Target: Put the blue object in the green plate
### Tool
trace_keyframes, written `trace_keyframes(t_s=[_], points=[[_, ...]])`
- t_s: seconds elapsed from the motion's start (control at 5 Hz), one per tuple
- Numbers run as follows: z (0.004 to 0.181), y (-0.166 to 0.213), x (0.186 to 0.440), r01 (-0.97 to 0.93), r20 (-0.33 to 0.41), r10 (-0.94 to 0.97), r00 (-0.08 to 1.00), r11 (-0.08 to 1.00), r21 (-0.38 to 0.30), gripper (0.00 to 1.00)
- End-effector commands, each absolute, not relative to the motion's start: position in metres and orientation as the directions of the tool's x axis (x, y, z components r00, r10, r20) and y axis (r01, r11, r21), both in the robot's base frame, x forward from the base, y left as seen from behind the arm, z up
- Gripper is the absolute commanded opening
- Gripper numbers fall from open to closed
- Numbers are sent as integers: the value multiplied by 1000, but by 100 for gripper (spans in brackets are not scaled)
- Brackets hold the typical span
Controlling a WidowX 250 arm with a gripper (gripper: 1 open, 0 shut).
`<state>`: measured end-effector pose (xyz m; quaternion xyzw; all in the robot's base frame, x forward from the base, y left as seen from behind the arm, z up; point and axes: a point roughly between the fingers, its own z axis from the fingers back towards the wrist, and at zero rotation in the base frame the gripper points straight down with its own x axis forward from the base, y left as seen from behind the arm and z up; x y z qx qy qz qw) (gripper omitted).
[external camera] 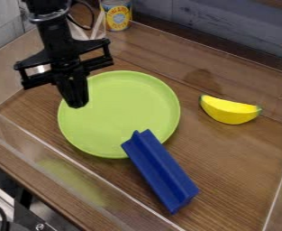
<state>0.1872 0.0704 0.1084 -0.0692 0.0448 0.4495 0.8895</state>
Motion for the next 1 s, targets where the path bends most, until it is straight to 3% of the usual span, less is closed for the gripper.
trace_keyframes(t_s=[0.0, 0.8], points=[[117, 80, 196, -800, -93, 796, 599, 590, -106, 0], [122, 55, 181, -814, -139, 803, 580, 565, -136, 0]])
